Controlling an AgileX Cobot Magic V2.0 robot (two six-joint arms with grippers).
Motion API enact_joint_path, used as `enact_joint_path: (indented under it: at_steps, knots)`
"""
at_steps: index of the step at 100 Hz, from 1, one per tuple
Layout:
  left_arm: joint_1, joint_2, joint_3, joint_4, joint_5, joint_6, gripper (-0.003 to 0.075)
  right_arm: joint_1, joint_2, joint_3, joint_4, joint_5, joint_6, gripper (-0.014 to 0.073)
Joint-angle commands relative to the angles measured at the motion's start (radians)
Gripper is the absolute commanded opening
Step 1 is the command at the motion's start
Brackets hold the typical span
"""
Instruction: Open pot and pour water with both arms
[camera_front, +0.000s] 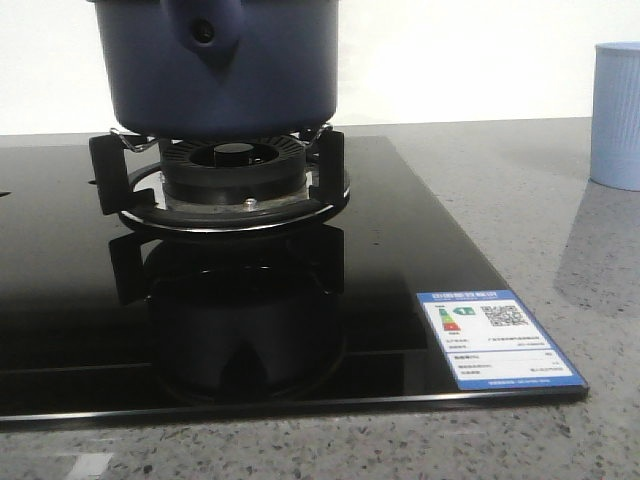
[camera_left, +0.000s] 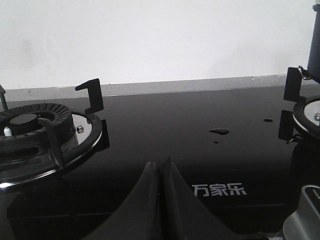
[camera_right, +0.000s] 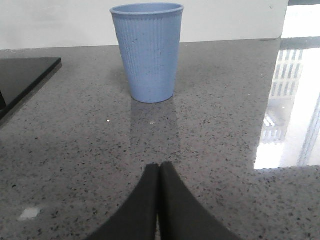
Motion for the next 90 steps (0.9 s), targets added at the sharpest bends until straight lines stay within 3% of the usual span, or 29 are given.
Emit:
enact_joint_path:
  at_steps: [1, 90]
  knots:
    - [0.001, -0.028, 0.010, -0.007, -0.076, -0.010, -0.0020, -0.007, -0.019, 0.025, -0.009, -0.083, -0.013, -0.0049]
    - [0.001, -0.028, 0.010, -0.007, -0.076, -0.010, -0.0020, -0.007, -0.019, 0.023, -0.009, -0.103, -0.013, -0.0049]
